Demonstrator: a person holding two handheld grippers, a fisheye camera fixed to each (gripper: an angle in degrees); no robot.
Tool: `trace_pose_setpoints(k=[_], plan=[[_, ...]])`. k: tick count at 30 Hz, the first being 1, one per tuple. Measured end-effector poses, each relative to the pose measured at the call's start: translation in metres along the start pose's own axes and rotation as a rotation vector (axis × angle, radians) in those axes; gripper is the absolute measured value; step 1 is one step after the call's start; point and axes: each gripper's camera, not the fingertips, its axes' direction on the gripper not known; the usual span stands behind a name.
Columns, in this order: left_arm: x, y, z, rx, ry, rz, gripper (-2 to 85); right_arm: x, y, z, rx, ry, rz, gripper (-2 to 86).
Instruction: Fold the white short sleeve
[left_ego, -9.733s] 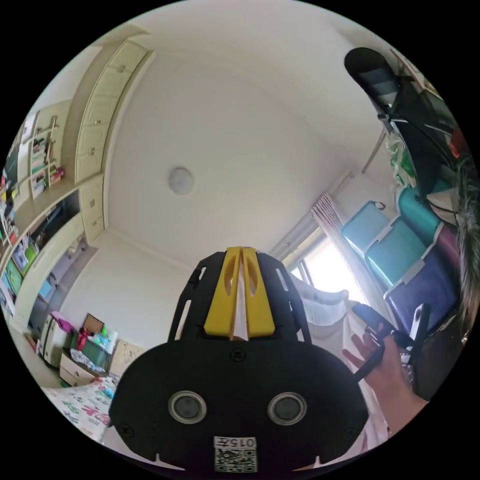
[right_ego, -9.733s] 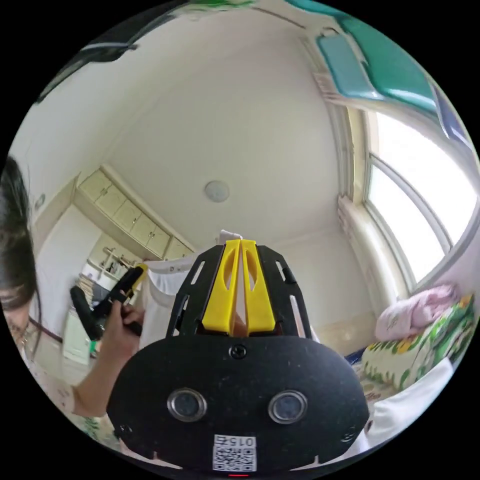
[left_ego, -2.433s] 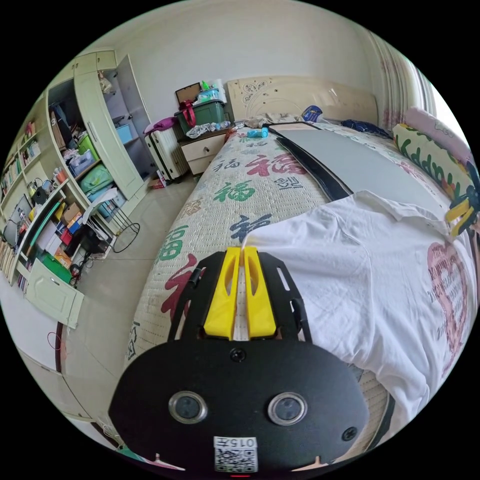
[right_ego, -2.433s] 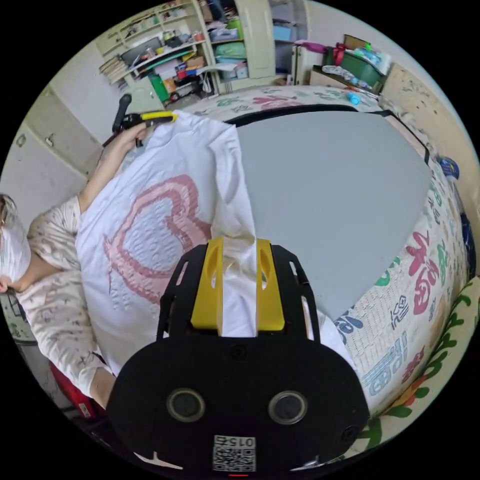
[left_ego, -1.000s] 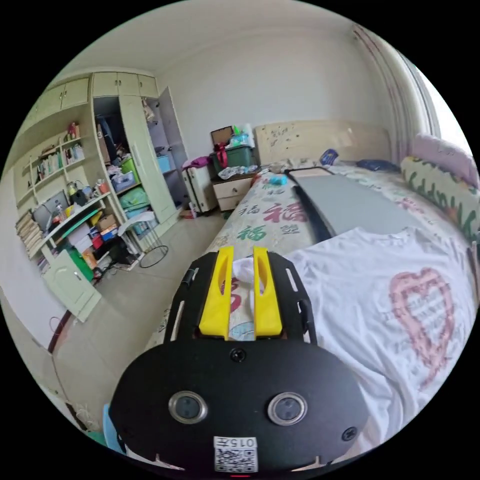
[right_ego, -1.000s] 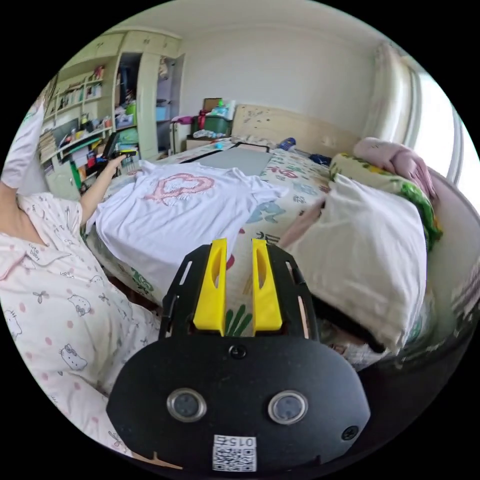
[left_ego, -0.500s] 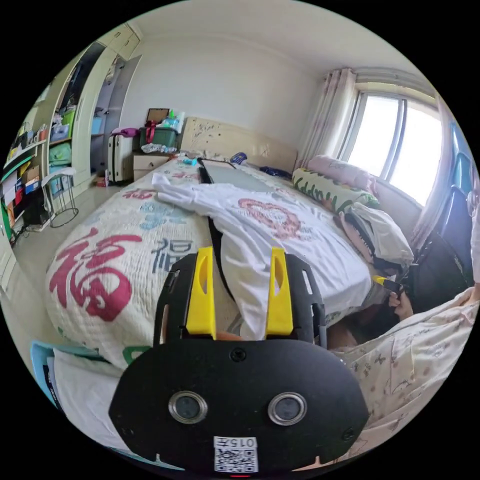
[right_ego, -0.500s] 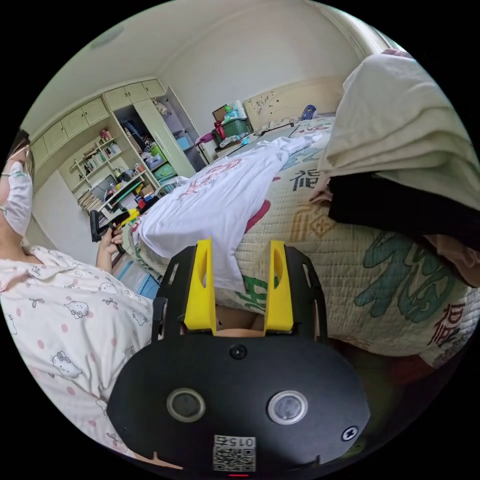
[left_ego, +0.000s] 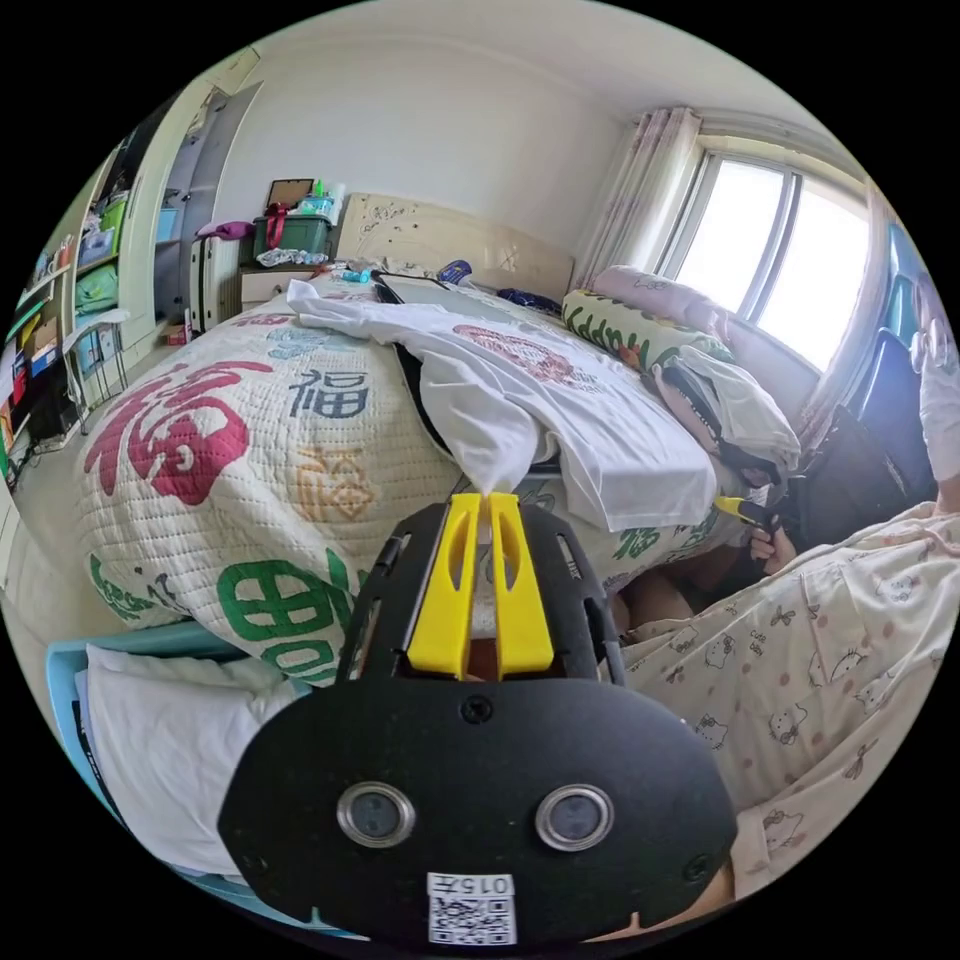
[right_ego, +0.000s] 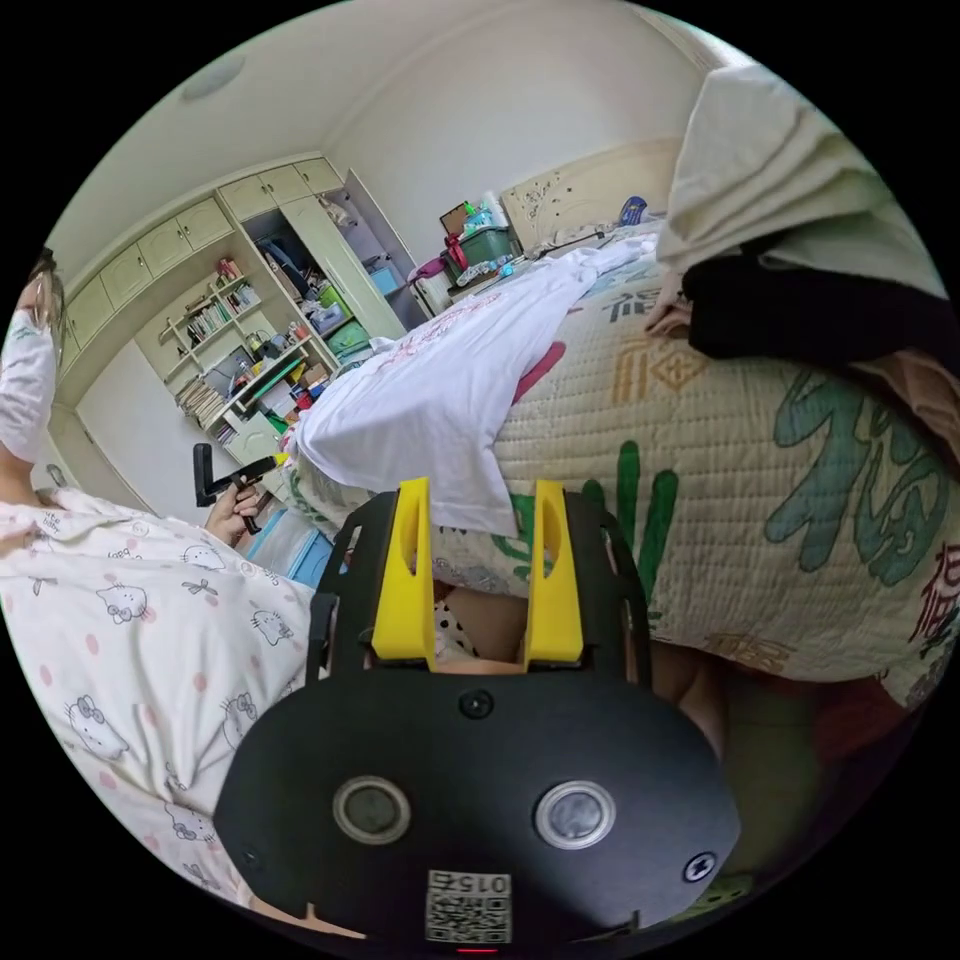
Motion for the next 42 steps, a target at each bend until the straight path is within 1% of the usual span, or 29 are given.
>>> trace_pose_setpoints(k=[3,5,7,8,10,12,14,16,19,22,25,27,30,32,33,35,36,37,38,39,41,42], plan=[[-0.008,-0.004,-0.023,0.038,0.042,0.012,1.1,-0.001,0.004,0.011,-0.030,-0.020,-0.015,11.3],[-0.019,-0.005,-0.045,0.085,0.072,-0.012,0.4,-0.002,-0.002,0.019,-0.040,-0.030,-0.025,4.8],[-0.025,-0.002,-0.063,0.133,0.103,-0.022,0.1,-0.003,-0.010,0.020,-0.080,-0.086,-0.063,1.4],[-0.029,0.000,-0.077,0.165,0.114,-0.029,0.0,-0.003,-0.015,0.013,-0.108,-0.131,-0.086,0.3],[-0.033,0.005,-0.097,0.203,0.105,-0.042,-0.2,-0.004,-0.016,-0.014,-0.071,-0.160,-0.127,-0.1],[-0.036,0.010,-0.115,0.221,0.078,-0.046,-0.4,-0.001,-0.016,-0.046,-0.047,-0.150,-0.140,-0.4],[-0.037,0.017,-0.128,0.191,0.021,-0.029,-0.5,0.003,-0.011,-0.084,-0.017,-0.077,-0.116,-0.5],[-0.035,0.023,-0.129,0.140,-0.018,-0.009,-0.4,0.005,-0.004,-0.100,-0.007,-0.037,-0.092,-0.7],[-0.043,0.035,-0.118,0.071,0.018,-0.013,-0.1,-0.001,0.002,-0.088,-0.082,0.020,-0.082,-0.9],[-0.052,0.045,-0.095,-0.015,0.009,-0.034,1.7,-0.011,0.001,-0.062,-0.147,0.040,-0.097,-0.9],[-0.052,0.038,-0.092,-0.029,-0.023,-0.034,4.6,-0.021,-0.011,-0.064,-0.106,0.132,-0.102,-0.7],[-0.048,0.018,-0.100,0.016,-0.069,-0.019,4.8,-0.032,-0.030,-0.072,-0.043,0.160,-0.132,-0.5],[-0.032,-0.046,-0.100,0.118,-0.116,0.057,4.3,-0.064,-0.082,-0.058,0.053,0.267,-0.220,-0.3],[-0.014,-0.118,-0.073,0.151,-0.122,0.125,3.5,-0.104,-0.129,-0.023,0.159,0.419,-0.335,-0.3],[-0.008,-0.137,-0.062,0.153,-0.125,0.141,3.4,-0.114,-0.140,-0.012,0.181,0.456,-0.371,-0.3],[0.014,-0.209,-0.008,0.165,-0.137,0.206,2.9,-0.146,-0.191,0.044,0.238,0.565,-0.466,-0.7],[0.019,-0.227,0.007,0.165,-0.137,0.214,2.8,-0.152,-0.204,0.058,0.245,0.570,-0.482,-0.8],[0.026,-0.261,0.041,0.158,-0.127,0.225,2.6,-0.161,-0.232,0.088,0.252,0.561,-0.515,-0.9],[0.033,-0.292,0.077,0.137,-0.117,0.235,2.3,-0.166,-0.263,0.118,0.239,0.526,-0.523,-0.9],[0.036,-0.307,0.095,0.127,-0.114,0.235,2.1,-0.166,-0.279,0.134,0.220,0.499,-0.518,-0.9],[0.040,-0.356,0.168,0.089,-0.126,0.201,1.2,-0.162,-0.345,0.203,0.096,0.432,-0.507,-0.9],[0.040,-0.367,0.186,0.078,-0.128,0.185,0.9,-0.159,-0.361,0.221,0.069,0.429,-0.496,-0.9]])
